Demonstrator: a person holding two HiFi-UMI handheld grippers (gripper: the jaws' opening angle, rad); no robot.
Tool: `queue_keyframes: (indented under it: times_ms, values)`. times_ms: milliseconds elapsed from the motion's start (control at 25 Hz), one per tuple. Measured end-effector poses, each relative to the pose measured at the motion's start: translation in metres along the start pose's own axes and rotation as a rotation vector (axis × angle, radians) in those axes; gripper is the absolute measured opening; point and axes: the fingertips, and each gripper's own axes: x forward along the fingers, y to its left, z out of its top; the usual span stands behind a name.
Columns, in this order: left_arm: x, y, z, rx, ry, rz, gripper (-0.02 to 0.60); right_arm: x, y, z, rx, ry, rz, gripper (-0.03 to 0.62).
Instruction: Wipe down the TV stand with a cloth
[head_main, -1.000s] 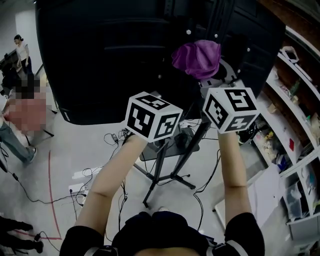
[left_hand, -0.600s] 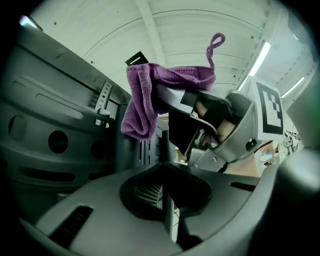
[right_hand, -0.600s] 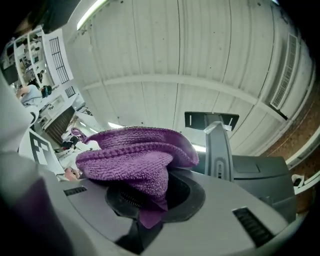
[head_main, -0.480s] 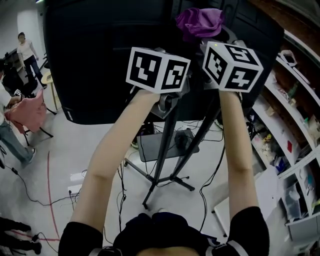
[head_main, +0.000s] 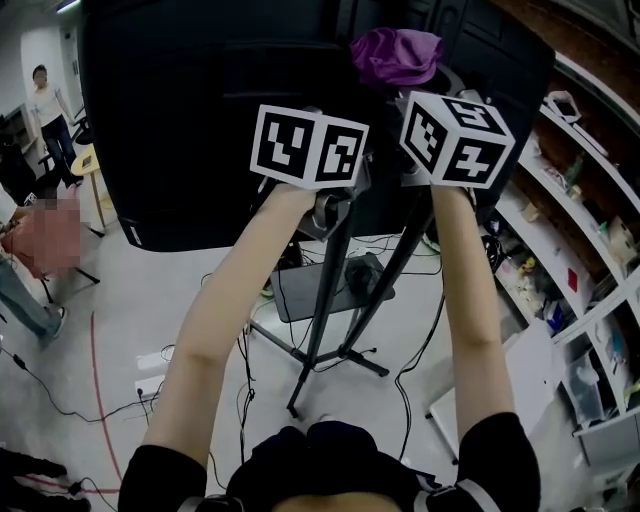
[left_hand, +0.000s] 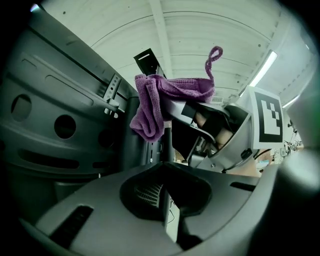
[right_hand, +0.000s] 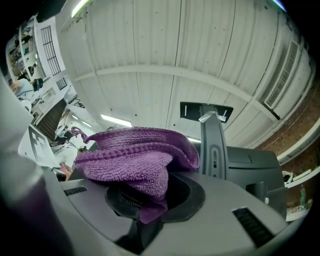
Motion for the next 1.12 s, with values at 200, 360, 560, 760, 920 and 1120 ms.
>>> queue_keyframes:
  times_ms: [200, 360, 560, 760, 920, 1120]
  values:
    - [-0.004, -0.003, -0.013, -0.018, 0.005, -0.014, 0.006, -0.010, 0.009, -0.018, -0.006, 0.032, -0.005, 0.064]
    - [-0.005, -0.005, -0.028, -0.037, 0.020, -0.024, 0.006, -0.018, 0.017, -0.037, -0.003, 0.070, 0.003, 0.064]
    - [-0.010, -0.005, -0.041, -0.059, 0.032, -0.014, 0.006, -0.027, 0.026, -0.060, 0.027, 0.114, 0.022, 0.064]
    - [-0.014, 0.000, -0.063, -0.081, 0.056, 0.004, 0.006, -0.033, 0.032, -0.073, 0.053, 0.116, 0.025, 0.064]
    - [-0.015, 0.003, -0.073, -0.108, 0.062, 0.017, 0.006, -0.036, 0.033, -0.078, 0.060, 0.117, 0.030, 0.064]
    - [-0.014, -0.001, -0.081, -0.122, 0.061, 0.026, 0.006, -0.043, 0.034, -0.083, 0.076, 0.120, 0.038, 0.064]
